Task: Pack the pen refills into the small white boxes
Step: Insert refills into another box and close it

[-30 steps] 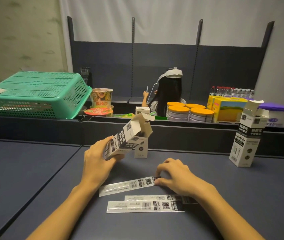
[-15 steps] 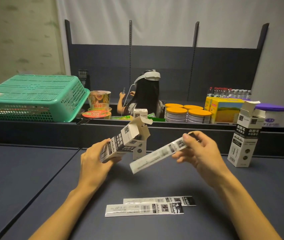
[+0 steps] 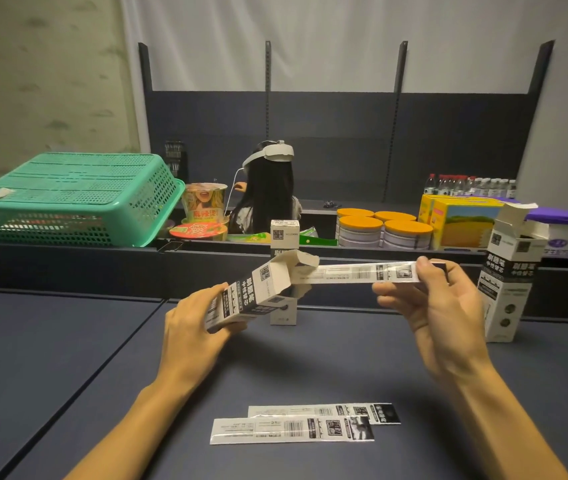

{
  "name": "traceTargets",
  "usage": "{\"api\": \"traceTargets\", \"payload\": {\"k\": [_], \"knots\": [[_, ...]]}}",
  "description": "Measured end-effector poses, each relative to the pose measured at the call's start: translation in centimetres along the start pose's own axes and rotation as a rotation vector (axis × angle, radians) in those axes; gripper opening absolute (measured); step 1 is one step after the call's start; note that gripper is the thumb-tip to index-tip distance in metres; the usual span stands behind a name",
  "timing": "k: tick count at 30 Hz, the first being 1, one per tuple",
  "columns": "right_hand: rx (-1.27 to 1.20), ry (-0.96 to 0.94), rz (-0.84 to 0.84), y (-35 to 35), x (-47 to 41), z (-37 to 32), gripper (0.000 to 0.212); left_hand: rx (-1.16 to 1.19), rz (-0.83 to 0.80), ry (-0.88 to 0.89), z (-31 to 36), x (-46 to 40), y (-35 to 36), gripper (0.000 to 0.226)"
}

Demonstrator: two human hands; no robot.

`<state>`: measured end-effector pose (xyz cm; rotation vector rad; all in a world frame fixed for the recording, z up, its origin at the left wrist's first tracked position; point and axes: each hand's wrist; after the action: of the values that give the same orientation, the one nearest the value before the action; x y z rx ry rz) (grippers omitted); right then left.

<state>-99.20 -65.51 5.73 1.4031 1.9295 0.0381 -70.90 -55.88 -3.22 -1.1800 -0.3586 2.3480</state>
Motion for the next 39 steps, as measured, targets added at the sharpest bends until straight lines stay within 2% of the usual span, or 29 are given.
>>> {"api": "traceTargets", "payload": {"k": [12, 17, 20, 23, 30, 35, 39], "knots": [[0.017, 0.152, -0.129, 2.1, 1.4, 2.6, 0.008, -0.044, -0.013, 0.057, -0.3, 0.1, 0.4, 0.066], [0.156, -0.006, -0.145, 2.5, 1.8, 3.3, 0.021, -0.047, -0.008, 0.048, -0.3, 0.1, 0.3, 0.066], [0.188, -0.084, -0.157, 2.4, 1.8, 3.6, 0.014, -0.046, -0.007, 0.045, -0.3, 0.1, 0.3, 0.066], [0.209, -0.128, -0.179, 2.3, 1.8, 4.1, 0.007, -0.047, -0.002, 0.045, -0.3, 0.1, 0.4, 0.065], [0.328, -0.129, -0.292, 2.2, 2.3, 5.3, 0.015, -0.055, -0.008, 0.046, -0.6, 0.1, 0.4, 0.064], [0.442, -0.279, -0.262, 2.1, 2.7, 5.4, 0.022, -0.06, 0.007, 0.054, -0.6, 0.1, 0.4, 0.063], [0.607, -0.387, -0.458, 2.0, 2.7, 6.1, 0.019, -0.059, 0.001, 0.062, -0.7, 0.1, 0.5, 0.064]]}}
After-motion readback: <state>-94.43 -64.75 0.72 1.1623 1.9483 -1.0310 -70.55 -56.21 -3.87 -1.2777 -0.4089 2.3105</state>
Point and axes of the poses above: each hand's wrist, its own x-axis away from the middle knuckle, its own y-axis out of the palm, z = x × y, and after that the axes turned 8 degrees about -y, right-handed
